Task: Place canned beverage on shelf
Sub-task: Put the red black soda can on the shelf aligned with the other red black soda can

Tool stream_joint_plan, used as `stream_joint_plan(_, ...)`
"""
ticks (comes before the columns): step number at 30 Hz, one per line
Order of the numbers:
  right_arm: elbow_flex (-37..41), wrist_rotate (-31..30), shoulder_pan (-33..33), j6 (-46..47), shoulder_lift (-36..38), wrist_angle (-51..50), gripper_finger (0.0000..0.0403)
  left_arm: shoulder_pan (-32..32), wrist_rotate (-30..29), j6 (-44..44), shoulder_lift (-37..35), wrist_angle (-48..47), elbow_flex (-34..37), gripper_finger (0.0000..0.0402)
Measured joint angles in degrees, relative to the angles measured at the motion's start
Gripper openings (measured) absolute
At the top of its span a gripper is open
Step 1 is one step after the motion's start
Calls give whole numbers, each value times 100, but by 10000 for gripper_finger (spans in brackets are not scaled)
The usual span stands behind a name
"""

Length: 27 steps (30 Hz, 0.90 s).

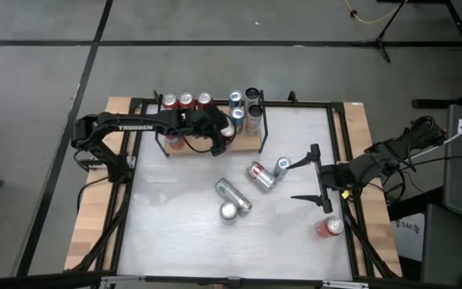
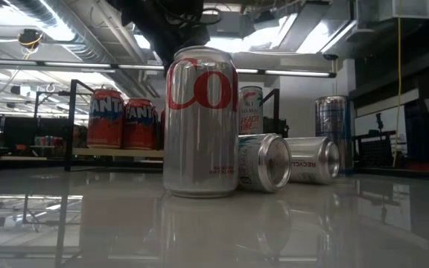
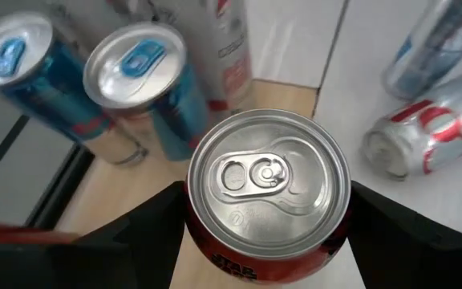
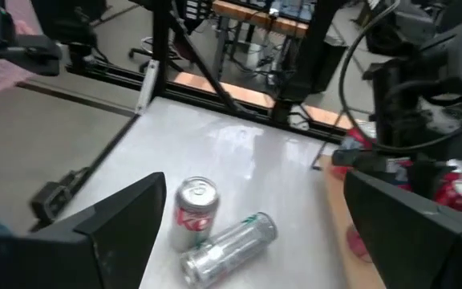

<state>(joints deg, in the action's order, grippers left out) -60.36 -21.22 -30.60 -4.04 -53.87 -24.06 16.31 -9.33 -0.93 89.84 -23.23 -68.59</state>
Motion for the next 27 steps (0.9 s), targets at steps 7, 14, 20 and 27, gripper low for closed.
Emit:
stream_joint_plan(7,0,528,991,-378,-59,148,372,387,75,-112,0,-79,15,276)
stream_joint_plan(14,0,1485,2248,-473,-362,169,372,659,156,-218,0,-204,108,276)
stream_joint_plan(20,0,2067,2879,-734,-695,230,372,789,162,-223,-22,57,381,276)
stream_joint_plan(27,0,2544,3482,-922,-1145,475,372,899,179,-223,-53,-16,424,276)
